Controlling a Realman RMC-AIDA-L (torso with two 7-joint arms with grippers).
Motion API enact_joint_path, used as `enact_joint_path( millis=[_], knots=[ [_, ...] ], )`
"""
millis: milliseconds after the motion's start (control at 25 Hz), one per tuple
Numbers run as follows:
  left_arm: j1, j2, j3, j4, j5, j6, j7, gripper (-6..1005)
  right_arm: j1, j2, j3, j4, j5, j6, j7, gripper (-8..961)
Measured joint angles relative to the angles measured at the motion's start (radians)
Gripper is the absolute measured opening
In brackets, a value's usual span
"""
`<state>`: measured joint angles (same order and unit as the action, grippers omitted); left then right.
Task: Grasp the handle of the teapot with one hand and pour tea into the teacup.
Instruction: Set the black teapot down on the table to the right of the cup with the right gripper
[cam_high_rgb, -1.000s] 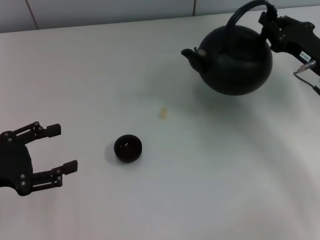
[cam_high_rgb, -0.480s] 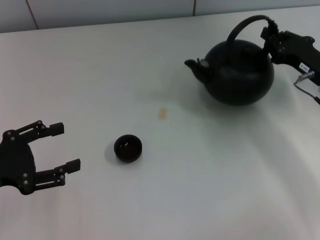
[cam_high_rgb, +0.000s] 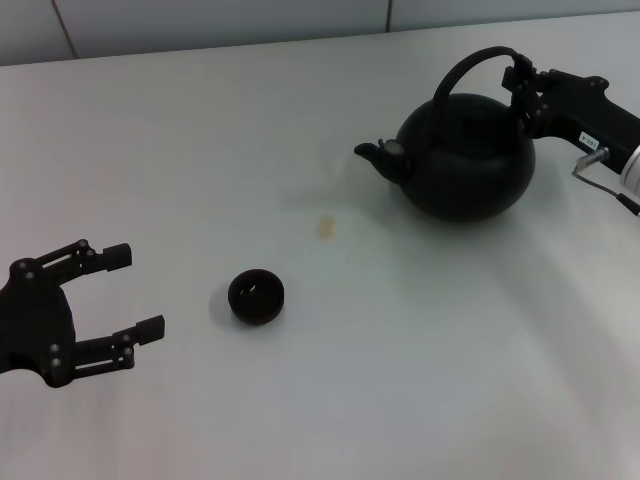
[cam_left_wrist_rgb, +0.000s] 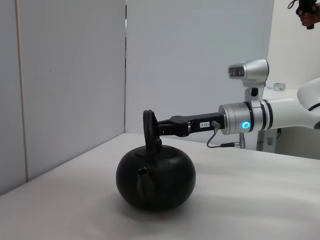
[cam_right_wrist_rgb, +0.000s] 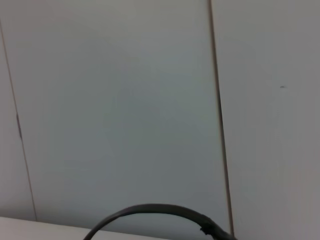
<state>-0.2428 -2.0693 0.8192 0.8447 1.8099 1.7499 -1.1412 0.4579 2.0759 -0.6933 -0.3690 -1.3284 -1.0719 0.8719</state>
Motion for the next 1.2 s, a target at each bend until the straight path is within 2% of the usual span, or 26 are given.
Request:
enact_joint_path(
  millis=[400, 600, 720, 960, 1200],
  knots=[
    [0.0, 0.001, 0.0, -0.012, 0.0, -0.003, 0.0, 847, 0.009, 0.001, 0.0, -0.002, 0.0, 0.007, -0.023, 138],
    [-0.004, 0.001, 0.0, -0.012, 0.0, -0.004, 0.0, 847, 0.02, 0.002, -0.003, -0.001, 0.0, 0.058, -0.024, 329],
    [-0.004, 0.001, -0.001, -0.012, 0.0, -0.003, 0.0, 847, 0.018, 0.003, -0.011, -0.002, 0.002, 0.057, -0.032, 533],
    [-0.006, 0.0, -0.001, -0.012, -0.009, 0.001, 0.0, 847, 0.007, 0.006, -0.011, -0.006, 0.008, 0.02, -0.061, 766],
    [-0.007, 0.0, 0.0, -0.012, -0.011, -0.002, 0.0, 847, -0.011, 0.006, -0.005, -0.018, 0.008, -0.011, -0.063, 795]
  ],
)
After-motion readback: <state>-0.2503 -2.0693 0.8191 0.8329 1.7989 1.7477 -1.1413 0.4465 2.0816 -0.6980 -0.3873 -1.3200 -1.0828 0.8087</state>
